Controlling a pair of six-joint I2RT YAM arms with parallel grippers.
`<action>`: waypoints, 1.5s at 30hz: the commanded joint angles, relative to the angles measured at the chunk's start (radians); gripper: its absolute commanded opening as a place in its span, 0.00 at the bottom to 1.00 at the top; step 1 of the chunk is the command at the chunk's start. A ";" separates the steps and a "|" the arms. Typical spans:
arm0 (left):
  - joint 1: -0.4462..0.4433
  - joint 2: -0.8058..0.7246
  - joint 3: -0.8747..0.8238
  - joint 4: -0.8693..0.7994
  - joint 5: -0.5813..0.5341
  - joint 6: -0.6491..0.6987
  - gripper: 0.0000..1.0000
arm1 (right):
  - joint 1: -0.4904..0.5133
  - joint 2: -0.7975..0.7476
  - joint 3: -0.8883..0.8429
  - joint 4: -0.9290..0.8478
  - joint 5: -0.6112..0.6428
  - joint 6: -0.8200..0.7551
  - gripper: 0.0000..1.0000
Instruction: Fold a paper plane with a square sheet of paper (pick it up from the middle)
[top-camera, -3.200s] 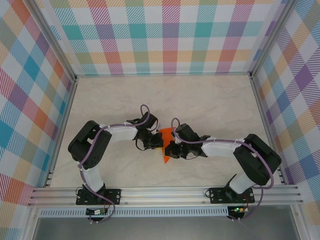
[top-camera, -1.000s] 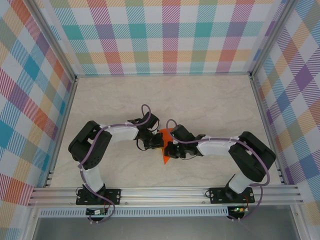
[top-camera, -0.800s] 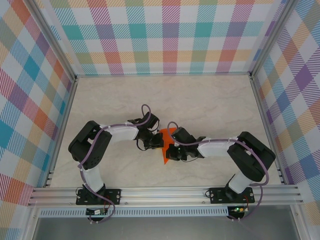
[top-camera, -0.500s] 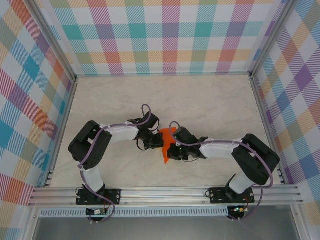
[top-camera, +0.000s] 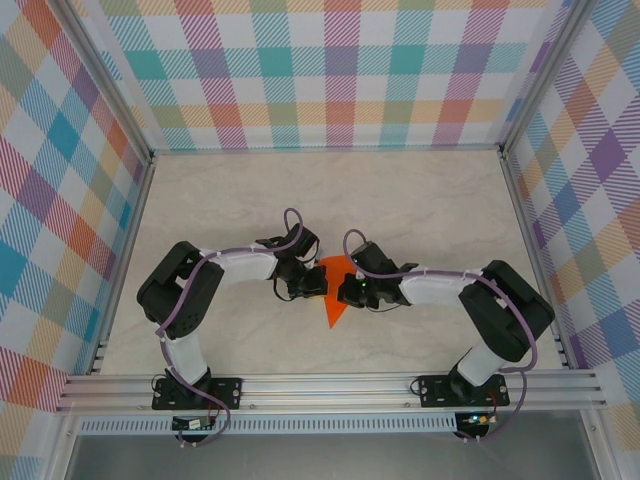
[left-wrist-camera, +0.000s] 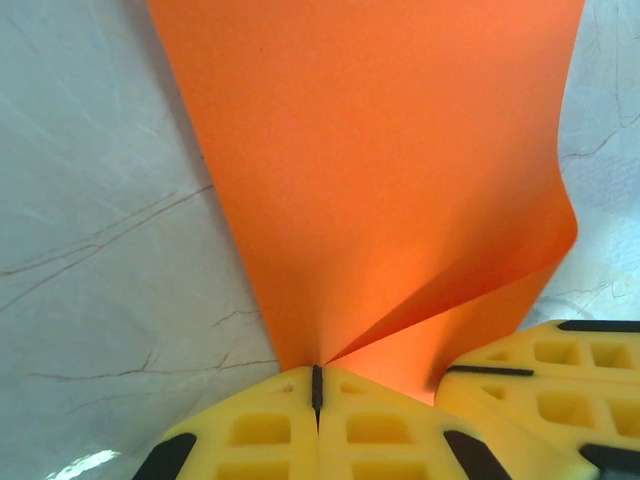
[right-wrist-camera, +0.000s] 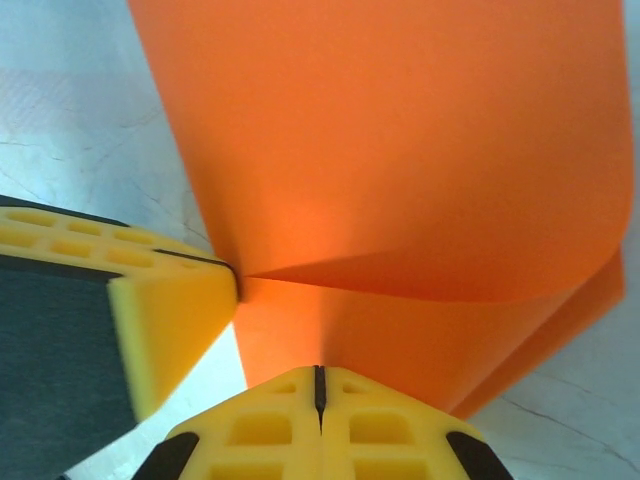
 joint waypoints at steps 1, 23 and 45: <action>-0.007 0.025 -0.002 -0.086 -0.086 0.015 0.00 | -0.002 0.002 -0.046 -0.017 0.035 0.023 0.00; -0.008 0.026 0.012 -0.102 -0.091 0.024 0.00 | -0.056 0.020 0.010 -0.035 0.028 -0.008 0.00; -0.009 -0.121 0.101 -0.075 -0.056 -0.033 0.09 | -0.032 -0.091 -0.139 -0.053 0.080 0.292 0.00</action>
